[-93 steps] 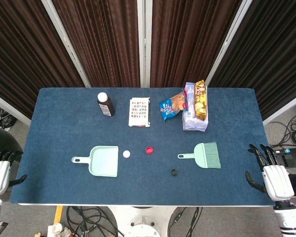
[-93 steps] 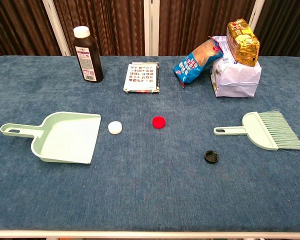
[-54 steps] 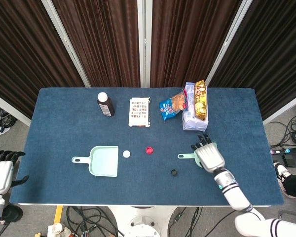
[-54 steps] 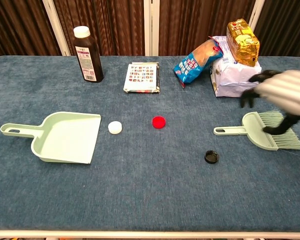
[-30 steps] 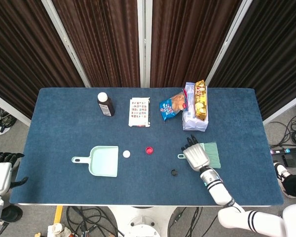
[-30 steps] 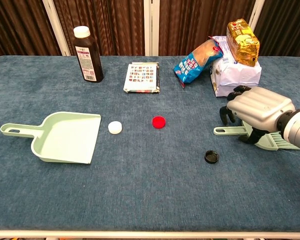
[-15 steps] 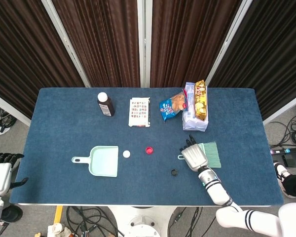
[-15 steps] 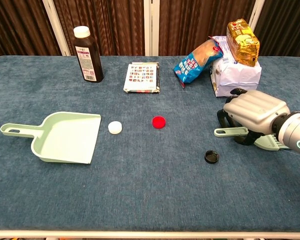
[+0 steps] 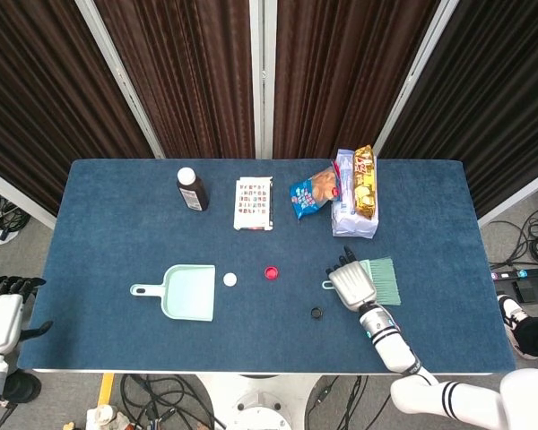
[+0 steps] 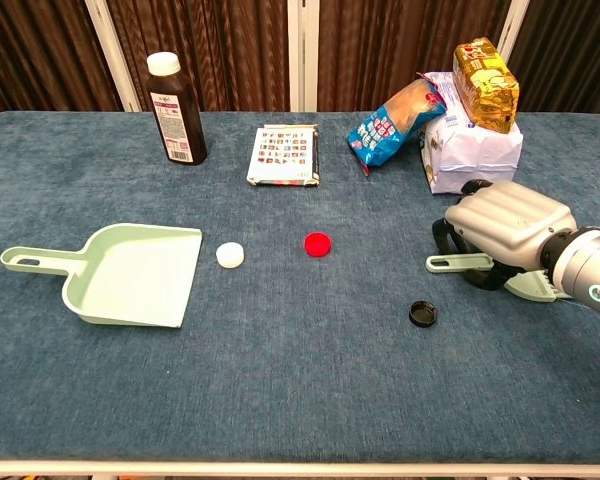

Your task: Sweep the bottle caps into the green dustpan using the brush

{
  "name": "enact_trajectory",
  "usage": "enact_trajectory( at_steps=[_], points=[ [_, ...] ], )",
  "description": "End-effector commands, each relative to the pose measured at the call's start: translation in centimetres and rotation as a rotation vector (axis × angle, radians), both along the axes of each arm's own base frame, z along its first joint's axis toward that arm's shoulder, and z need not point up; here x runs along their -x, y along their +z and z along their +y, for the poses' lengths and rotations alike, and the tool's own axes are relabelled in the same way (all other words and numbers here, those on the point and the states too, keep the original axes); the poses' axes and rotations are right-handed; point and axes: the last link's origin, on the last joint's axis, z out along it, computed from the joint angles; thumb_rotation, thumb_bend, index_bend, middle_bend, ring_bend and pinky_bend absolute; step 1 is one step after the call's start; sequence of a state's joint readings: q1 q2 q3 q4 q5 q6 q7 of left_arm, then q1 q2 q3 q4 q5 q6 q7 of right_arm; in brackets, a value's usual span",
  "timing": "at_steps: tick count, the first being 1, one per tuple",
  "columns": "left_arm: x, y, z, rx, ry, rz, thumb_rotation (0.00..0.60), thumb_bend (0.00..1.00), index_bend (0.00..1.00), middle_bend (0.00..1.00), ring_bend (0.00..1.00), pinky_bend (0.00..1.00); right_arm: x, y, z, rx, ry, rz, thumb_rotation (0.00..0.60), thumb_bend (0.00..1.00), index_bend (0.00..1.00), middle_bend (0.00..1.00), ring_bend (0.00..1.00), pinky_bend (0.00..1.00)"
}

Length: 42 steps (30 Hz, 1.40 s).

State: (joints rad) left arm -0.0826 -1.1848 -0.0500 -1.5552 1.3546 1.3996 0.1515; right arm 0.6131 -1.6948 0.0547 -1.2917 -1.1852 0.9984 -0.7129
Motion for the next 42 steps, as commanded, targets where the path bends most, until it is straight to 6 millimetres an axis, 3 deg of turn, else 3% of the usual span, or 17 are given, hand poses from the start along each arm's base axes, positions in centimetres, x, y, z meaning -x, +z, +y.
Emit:
enact_trajectory(
  at_steps=[1,6,13,22,26,42],
  points=[
    [-0.6,0.1,0.9,0.011,-0.029,0.005,0.6,0.11,0.3,0.3,0.2,0.15,-0.2,0.8,-0.2,0.008,0.01,-0.027,0.6,0.42,0.66,0.62,0.3,0.13],
    [-2.4,-0.6,3.7,0.062,-0.09,-0.02,0.6,0.11,0.33,0.3,0.2,0.15,-0.8,3.2,-0.8,0.014,-0.007,-0.118,0.6,0.45,0.7,0.65,0.32,0.15],
    [-5.4,-4.3,8.6,0.234,-0.128,-0.028,0.6,0.11,0.38,0.32,0.2,0.16,-2.2,8.0,-2.5,0.065,-0.028,-0.232,0.6,0.45,0.71,0.65,0.33,0.15],
    [-8.2,-9.6,10.8,0.375,-0.135,0.012,0.6,0.15,0.38,0.34,0.22,0.18,-3.2,12.5,-4.6,0.13,-0.037,-0.292,0.6,0.45,0.71,0.65,0.33,0.15],
    [-8.8,-11.1,10.7,0.412,-0.103,0.04,0.6,0.16,0.38,0.34,0.22,0.19,-3.3,13.0,-4.7,0.127,-0.04,-0.296,0.6,0.45,0.71,0.65,0.33,0.15],
    [-10.1,-14.0,10.0,0.4,-0.046,0.035,0.6,0.19,0.41,0.38,0.26,0.22,-2.5,12.5,-4.4,0.099,-0.067,-0.299,0.6,0.45,0.71,0.65,0.33,0.15]
  ],
)
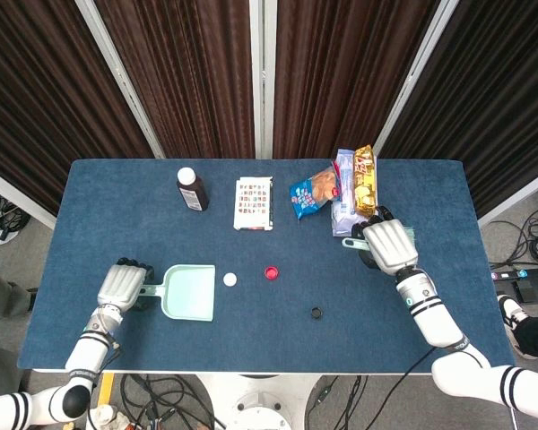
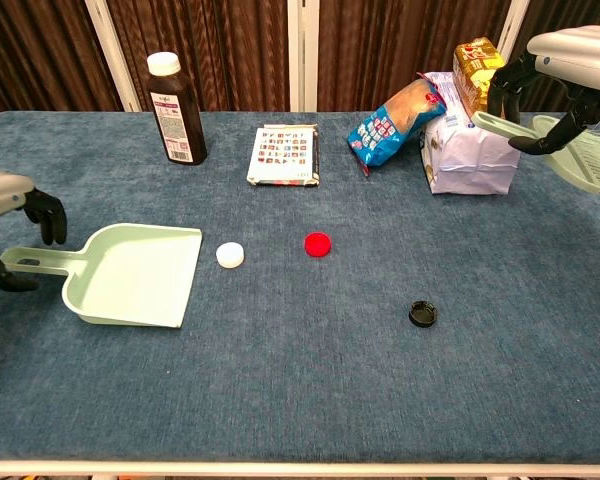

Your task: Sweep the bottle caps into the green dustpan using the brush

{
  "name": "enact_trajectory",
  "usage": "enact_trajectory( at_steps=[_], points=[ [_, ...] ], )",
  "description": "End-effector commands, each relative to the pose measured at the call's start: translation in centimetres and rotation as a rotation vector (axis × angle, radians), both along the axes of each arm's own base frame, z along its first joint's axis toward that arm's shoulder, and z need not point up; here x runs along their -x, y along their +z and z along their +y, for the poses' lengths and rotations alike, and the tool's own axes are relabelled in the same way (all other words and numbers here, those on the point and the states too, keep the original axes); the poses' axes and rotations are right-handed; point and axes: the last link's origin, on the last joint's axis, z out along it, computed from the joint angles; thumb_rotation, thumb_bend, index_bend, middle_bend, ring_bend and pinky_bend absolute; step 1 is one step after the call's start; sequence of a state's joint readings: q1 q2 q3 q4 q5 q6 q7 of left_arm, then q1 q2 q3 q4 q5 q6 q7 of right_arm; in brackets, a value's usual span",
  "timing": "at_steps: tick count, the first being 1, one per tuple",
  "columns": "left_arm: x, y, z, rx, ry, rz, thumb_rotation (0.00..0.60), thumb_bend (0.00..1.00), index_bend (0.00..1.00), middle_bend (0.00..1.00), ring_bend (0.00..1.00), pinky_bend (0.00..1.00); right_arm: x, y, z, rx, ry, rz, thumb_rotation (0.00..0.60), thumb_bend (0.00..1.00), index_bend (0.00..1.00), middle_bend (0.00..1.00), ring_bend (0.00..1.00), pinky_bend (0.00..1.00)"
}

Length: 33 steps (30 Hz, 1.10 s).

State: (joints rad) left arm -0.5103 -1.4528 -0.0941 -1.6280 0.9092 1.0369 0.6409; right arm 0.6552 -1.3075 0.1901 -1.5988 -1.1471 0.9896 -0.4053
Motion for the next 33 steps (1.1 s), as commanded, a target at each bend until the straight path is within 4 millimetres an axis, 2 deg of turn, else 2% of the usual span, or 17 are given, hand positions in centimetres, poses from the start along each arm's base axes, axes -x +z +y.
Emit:
enact_trajectory(
  at_steps=[1,12,21,26,33],
  points=[
    [-0.3,-0.5,0.1,-0.003,0.002,-0.004,0.6,0.2,0.42,0.39,0.26,0.22,0.1,0.1,0.0,0.0,-0.001,-0.001,0.6,0.45,0.71,0.65,0.33,0.15],
    [-0.1,-1.0,0.2,-0.007,0.02,-0.024,0.6,0.26,0.47,0.44,0.3,0.23,0.4,-0.4,0.3,-0.02,-0.01,0.004,0.6,0.45,0.71,0.65,0.33,0.15],
    [-0.4,-1.4,0.6,-0.023,-0.001,-0.057,0.6,0.34,0.58,0.55,0.4,0.27,0.3,-0.7,0.5,-0.034,-0.016,-0.016,0.6,0.45,0.71,0.65,0.33,0.15],
    [-0.8,-1.3,1.0,0.002,-0.029,-0.056,0.6,0.38,0.61,0.57,0.41,0.27,-0.6,-1.5,1.9,-0.125,-0.028,-0.107,0.6,0.45,0.71,0.65,0.33,0.15],
    [-1.3,-1.0,2.0,0.073,-0.073,-0.047,0.6,0.39,0.61,0.57,0.41,0.26,-2.0,-3.3,4.8,-0.239,-0.045,-0.271,0.6,0.45,0.71,0.65,0.33,0.14]
  ],
)
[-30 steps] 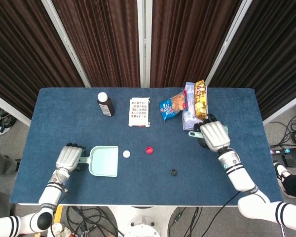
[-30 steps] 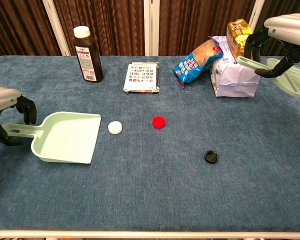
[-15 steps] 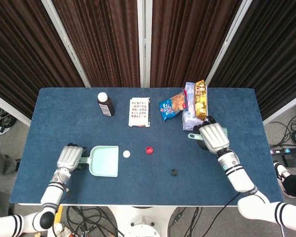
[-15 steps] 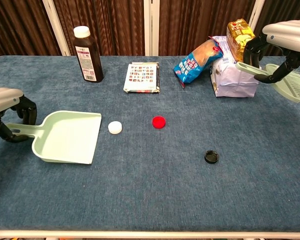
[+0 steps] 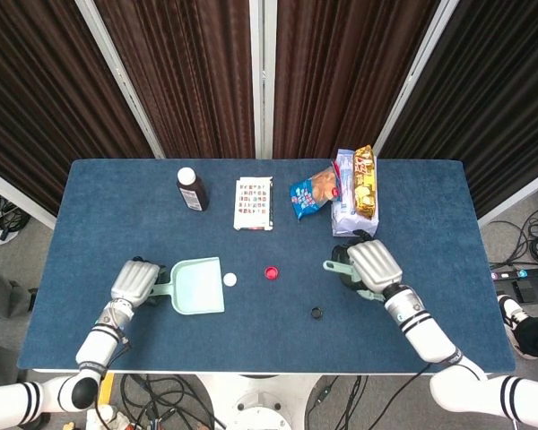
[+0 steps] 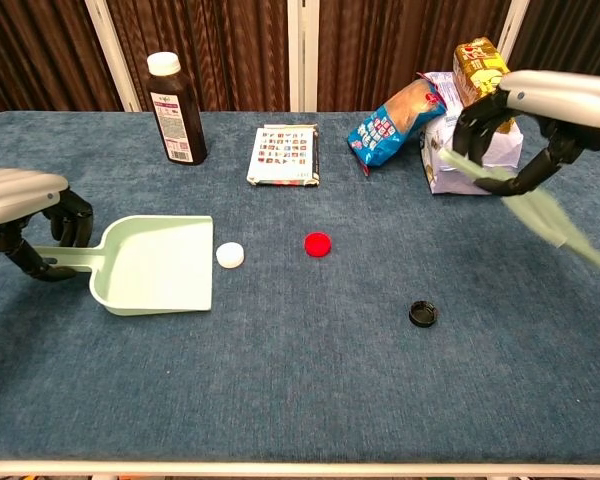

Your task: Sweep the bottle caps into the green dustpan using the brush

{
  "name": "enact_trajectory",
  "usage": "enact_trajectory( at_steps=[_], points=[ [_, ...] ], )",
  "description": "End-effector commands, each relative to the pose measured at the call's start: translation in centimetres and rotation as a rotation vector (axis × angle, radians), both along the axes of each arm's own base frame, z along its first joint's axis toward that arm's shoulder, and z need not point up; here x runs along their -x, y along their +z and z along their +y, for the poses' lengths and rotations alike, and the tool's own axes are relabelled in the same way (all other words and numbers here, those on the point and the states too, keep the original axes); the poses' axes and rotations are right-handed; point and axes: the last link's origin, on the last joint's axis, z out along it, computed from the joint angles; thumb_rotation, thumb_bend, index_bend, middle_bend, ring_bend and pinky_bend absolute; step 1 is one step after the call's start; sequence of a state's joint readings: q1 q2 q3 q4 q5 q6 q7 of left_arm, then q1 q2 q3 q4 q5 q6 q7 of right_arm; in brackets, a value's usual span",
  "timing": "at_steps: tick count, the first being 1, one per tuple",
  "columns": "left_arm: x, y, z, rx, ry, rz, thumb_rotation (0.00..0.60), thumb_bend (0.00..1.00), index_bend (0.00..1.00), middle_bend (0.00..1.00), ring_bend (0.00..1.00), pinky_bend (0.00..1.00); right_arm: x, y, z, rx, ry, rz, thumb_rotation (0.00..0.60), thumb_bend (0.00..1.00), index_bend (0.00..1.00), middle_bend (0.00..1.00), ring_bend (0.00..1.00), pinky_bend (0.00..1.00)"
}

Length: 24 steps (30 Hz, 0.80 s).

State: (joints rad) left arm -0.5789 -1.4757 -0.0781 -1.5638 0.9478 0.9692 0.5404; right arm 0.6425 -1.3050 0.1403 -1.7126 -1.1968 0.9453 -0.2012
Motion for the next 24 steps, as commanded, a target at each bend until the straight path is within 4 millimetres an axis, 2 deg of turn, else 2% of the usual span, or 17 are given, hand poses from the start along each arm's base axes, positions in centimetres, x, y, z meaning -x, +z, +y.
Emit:
enact_trajectory(
  at_steps=[1,8,24],
  points=[
    [-0.3,0.3,0.7,0.031,-0.024,0.0,0.6,0.39,0.61,0.57,0.41,0.26,-0.7,-1.2,1.8,-0.051,-0.006,-0.075,0.6,0.45,0.71,0.65,0.33,0.13],
    [-1.4,0.3,1.4,0.074,-0.048,-0.024,0.6,0.39,0.61,0.57,0.41,0.26,-2.4,-4.1,3.9,-0.043,0.007,-0.185,0.6,0.45,0.74,0.66,0.35,0.12],
    [-1.9,0.0,1.7,0.109,-0.015,-0.059,0.6,0.39,0.61,0.57,0.41,0.26,-4.9,-10.4,5.4,0.063,0.095,-0.204,0.6,0.47,0.76,0.67,0.36,0.09]
  ],
)
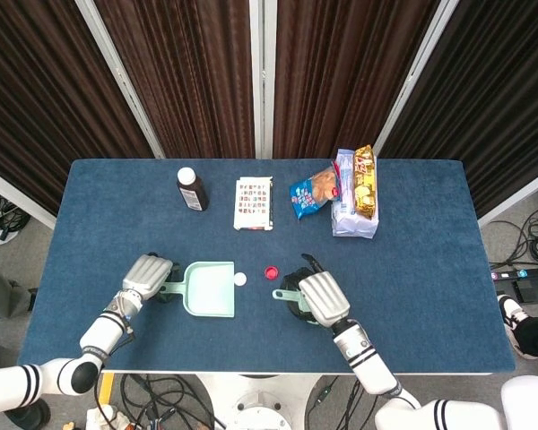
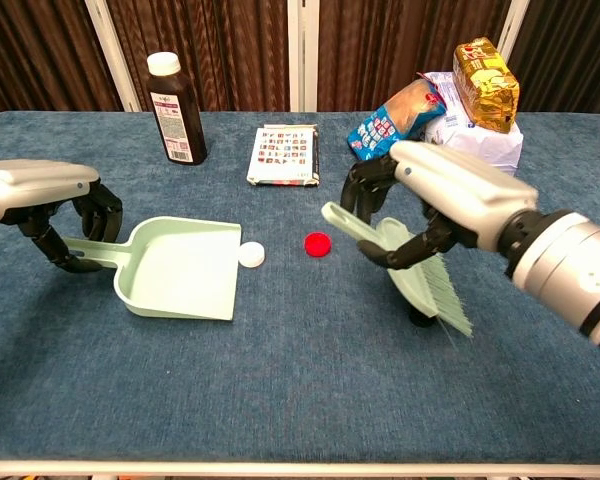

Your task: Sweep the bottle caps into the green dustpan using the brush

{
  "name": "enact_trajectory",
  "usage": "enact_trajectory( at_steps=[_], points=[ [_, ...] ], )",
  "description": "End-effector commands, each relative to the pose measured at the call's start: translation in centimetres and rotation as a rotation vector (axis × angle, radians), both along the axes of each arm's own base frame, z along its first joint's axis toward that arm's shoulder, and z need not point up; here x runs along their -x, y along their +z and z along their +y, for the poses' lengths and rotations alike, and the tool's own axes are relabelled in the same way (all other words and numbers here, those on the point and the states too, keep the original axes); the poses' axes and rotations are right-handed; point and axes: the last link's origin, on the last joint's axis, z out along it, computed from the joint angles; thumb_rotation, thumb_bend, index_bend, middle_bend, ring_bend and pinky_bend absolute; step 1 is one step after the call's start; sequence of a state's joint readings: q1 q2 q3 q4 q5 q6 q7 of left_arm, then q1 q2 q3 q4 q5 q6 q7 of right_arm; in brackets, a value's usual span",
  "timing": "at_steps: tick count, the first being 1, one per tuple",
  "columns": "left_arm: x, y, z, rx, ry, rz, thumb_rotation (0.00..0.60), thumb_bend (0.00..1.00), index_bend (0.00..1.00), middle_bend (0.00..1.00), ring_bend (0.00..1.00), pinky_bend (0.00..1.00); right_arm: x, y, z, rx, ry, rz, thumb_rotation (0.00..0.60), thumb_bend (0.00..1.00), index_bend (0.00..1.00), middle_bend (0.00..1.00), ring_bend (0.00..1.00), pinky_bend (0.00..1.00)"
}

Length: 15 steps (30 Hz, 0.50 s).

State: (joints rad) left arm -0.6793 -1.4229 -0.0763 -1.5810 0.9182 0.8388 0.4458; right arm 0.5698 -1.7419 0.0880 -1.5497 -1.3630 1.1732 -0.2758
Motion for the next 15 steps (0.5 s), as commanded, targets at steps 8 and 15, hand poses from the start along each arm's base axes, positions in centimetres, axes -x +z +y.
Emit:
enact_trajectory(
  at_steps=[8,15],
  points=[
    [-0.2,-0.2,0.1,0.015,0.039,-0.035,0.6,0.39,0.61,0.58,0.41,0.26,-1.8,-3.3,-0.8,0.01,0.004,-0.114,0.6,0.52,0.76,0.67,0.36,0.08],
    [-0.8,-0.8,0.2,0.026,0.06,-0.066,0.6,0.39,0.61,0.58,0.41,0.26,-3.7,-4.6,-1.6,-0.015,0.014,-0.194,0.6,0.53,0.76,0.67,0.35,0.08]
  ],
)
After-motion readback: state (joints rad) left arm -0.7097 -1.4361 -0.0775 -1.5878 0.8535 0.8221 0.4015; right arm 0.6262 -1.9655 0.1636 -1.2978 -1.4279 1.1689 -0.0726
